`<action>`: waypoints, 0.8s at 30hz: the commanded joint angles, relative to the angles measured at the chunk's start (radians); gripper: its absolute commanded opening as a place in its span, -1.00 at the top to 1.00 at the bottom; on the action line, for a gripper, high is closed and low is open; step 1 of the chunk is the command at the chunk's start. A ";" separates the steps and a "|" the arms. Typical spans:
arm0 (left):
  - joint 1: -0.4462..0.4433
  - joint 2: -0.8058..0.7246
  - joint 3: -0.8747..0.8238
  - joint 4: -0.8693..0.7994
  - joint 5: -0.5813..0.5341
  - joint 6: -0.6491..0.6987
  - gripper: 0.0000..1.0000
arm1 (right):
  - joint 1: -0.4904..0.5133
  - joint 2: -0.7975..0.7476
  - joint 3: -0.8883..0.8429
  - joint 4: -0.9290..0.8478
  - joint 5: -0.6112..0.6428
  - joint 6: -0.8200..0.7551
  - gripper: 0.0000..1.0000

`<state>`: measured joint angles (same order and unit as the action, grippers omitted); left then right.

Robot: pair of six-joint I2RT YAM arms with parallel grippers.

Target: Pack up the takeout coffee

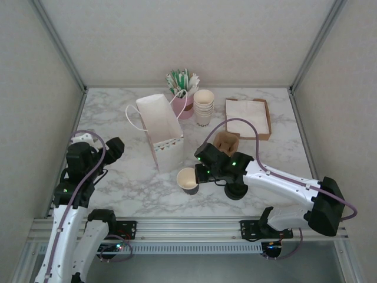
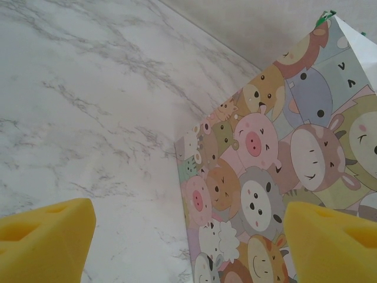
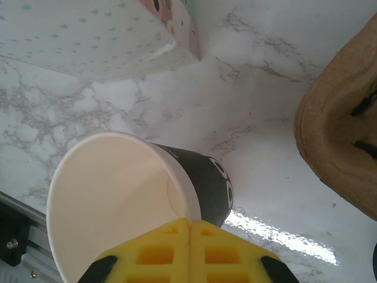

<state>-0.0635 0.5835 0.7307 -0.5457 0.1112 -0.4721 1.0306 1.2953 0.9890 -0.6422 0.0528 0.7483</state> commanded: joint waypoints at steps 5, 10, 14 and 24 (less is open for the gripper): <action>0.006 -0.002 0.001 -0.019 -0.012 -0.002 -0.67 | 0.021 0.040 -0.009 -0.013 0.047 0.026 1.00; 0.007 -0.002 0.001 -0.020 -0.016 0.000 -0.68 | 0.029 0.037 -0.007 -0.041 0.080 0.039 0.98; 0.007 -0.002 0.001 -0.022 -0.015 0.000 -0.68 | 0.033 0.036 -0.006 -0.066 0.099 0.058 0.85; 0.006 -0.002 0.002 -0.022 -0.016 -0.002 -0.70 | 0.037 0.026 0.044 -0.133 0.113 0.050 0.46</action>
<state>-0.0635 0.5842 0.7307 -0.5545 0.1059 -0.4721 1.0531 1.3342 0.9913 -0.7189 0.1310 0.7994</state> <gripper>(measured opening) 0.846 0.264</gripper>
